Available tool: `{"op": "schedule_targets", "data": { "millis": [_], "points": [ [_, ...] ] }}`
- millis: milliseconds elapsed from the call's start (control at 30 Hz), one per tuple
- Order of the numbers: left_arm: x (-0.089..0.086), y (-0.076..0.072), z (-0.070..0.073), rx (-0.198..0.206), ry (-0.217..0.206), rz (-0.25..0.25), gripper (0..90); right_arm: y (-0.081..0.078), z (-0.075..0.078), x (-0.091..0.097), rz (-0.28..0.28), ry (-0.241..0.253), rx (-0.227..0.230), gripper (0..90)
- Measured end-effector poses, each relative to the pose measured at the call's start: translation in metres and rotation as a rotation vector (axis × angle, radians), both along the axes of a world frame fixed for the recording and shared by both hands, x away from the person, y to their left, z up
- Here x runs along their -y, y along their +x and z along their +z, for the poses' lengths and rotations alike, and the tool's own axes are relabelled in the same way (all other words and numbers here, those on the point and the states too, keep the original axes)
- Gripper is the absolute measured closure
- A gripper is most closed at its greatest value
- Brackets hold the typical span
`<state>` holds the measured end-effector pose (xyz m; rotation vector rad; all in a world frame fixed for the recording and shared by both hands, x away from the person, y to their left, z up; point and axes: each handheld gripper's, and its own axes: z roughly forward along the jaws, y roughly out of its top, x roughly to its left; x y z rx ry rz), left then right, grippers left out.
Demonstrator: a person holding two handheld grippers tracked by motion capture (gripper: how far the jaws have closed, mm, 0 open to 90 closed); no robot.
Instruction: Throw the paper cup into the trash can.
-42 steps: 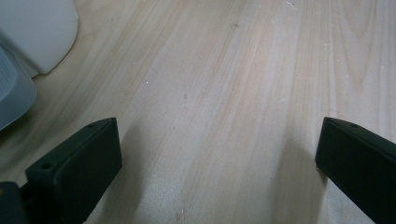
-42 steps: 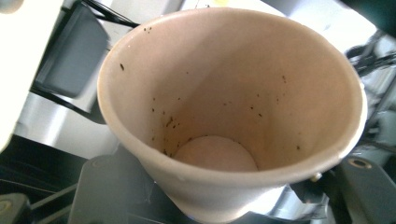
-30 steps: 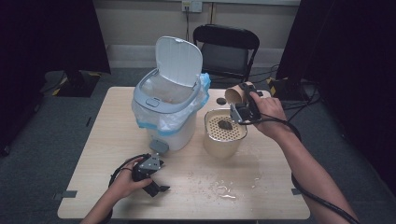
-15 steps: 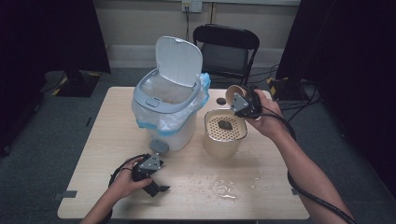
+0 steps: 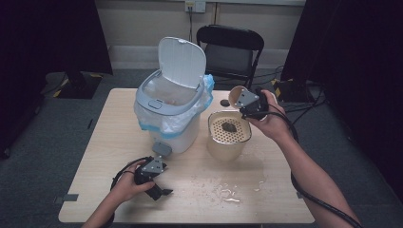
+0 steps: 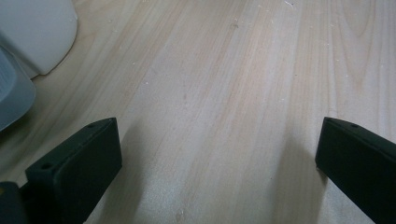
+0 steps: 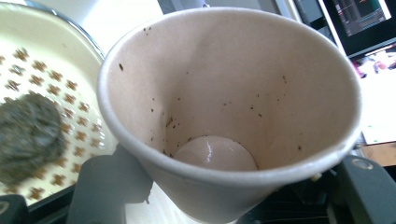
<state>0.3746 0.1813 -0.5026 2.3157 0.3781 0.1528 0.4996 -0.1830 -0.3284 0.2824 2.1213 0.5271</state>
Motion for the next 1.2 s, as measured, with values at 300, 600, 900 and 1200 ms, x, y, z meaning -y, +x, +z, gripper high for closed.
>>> {"op": "schedule_targets", "data": {
  "millis": [300, 600, 900, 1200],
  "points": [
    [0.000, 0.000, 0.000, 0.000, 0.002, 0.001, 0.0, 0.003, 0.001, -0.006, 0.001, 0.102, -0.093, 36.3],
    [0.000, 0.000, 0.000, 0.000, 0.003, 0.000, 0.0, 0.006, 0.009, -0.006, -0.019, 0.223, -0.176, 36.2],
    [0.000, 0.000, 0.000, -0.002, 0.004, -0.002, 0.0, 0.010, 0.015, -0.005, -0.033, 0.295, -0.243, 36.1],
    [0.000, 0.000, 0.000, -0.002, 0.003, -0.002, 0.0, 0.013, 0.017, -0.003, -0.032, 0.357, -0.302, 36.0]
  ]
}}
